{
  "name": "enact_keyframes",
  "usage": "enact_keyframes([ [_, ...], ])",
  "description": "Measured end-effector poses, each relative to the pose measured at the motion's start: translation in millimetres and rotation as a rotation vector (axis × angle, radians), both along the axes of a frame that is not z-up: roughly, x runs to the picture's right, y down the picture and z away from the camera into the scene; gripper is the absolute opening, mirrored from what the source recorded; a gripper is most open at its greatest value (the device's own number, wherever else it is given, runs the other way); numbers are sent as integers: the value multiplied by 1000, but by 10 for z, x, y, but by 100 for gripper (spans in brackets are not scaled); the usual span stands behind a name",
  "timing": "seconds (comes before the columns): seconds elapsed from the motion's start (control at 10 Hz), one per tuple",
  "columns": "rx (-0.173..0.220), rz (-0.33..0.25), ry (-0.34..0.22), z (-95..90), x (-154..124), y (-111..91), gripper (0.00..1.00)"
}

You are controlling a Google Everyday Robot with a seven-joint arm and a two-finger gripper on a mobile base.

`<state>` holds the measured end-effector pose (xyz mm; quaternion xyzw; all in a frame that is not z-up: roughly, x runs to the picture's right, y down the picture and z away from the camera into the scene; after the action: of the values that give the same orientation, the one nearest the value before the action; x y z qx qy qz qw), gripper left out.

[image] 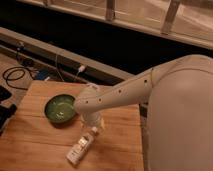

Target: Place the bottle in the ceramic bowl

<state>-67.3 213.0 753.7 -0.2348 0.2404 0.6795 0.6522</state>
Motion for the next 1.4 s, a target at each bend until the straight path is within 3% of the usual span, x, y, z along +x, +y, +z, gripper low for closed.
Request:
enact_keyframes([
  [0.2, 2, 30, 18, 60, 31, 111, 65],
  [0.7, -11, 27, 15, 13, -11, 173, 65],
  [0.9, -36, 25, 6, 60, -118, 313, 65],
  [1.4, -28, 23, -2, 64, -179, 298, 65],
])
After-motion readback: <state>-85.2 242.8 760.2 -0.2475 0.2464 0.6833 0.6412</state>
